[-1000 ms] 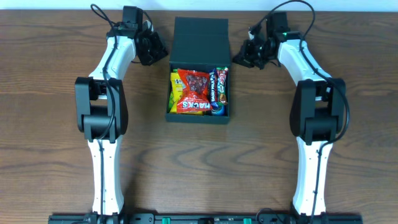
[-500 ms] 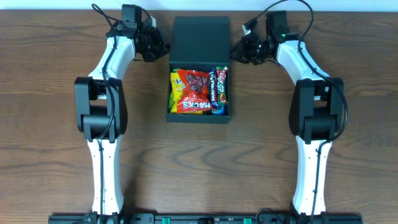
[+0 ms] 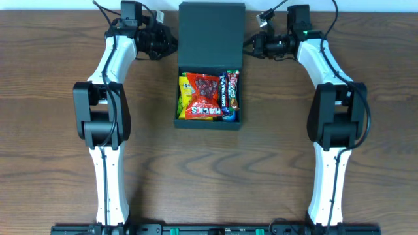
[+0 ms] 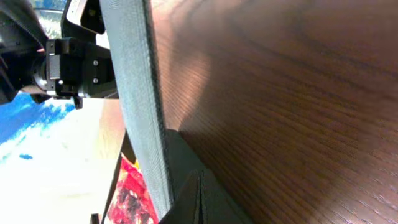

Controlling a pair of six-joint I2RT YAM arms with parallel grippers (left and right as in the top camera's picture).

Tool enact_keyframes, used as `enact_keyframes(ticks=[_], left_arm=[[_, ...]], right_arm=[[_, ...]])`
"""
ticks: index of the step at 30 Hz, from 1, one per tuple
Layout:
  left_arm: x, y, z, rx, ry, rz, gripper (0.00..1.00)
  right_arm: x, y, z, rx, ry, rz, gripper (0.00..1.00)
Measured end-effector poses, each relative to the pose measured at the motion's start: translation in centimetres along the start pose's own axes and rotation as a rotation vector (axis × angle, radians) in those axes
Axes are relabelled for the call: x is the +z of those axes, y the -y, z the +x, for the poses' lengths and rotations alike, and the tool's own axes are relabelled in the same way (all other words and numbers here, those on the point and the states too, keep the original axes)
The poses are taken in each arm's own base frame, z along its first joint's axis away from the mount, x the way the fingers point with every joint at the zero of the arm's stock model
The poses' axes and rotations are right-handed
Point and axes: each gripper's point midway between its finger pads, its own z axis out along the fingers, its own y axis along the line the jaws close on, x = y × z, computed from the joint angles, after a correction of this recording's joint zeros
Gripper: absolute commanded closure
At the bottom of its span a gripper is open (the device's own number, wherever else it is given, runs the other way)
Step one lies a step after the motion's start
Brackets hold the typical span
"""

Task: Pack container
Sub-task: 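Raise both grippers to the upright lid's top edge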

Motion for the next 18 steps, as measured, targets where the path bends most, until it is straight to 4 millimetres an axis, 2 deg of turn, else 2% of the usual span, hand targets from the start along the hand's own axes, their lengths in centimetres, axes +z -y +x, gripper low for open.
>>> enact_keyframes(ticks=[4, 10, 12, 15, 18], left_arm=[[-1.5, 2.3, -0.5, 0.073, 0.026, 0.02, 0.94], [-6.5, 9.1, -1.4, 0.258, 0.111, 0.076, 0.94], [-8.2, 10.9, -1.2, 0.312, 0.13, 0.085, 0.94], [-9.8, 12.3, -0.2, 0.365, 0.121, 0.079, 0.94], [-11.1, 13.1, 1.1, 0.406, 0.097, 0.062, 0.94]], right_arm=[[-1.1, -2.2, -0.8, -0.068, 0.016, -0.015, 0.99], [-4.9, -10.1, -3.3, -0.253, 0.086, -0.072, 0.99], [-5.9, -12.1, -3.6, -0.288, 0.097, -0.082, 0.99], [-6.8, -13.3, -2.7, -0.283, 0.075, -0.074, 0.99], [-7.1, -13.2, -1.3, -0.257, 0.035, -0.029, 0.99]])
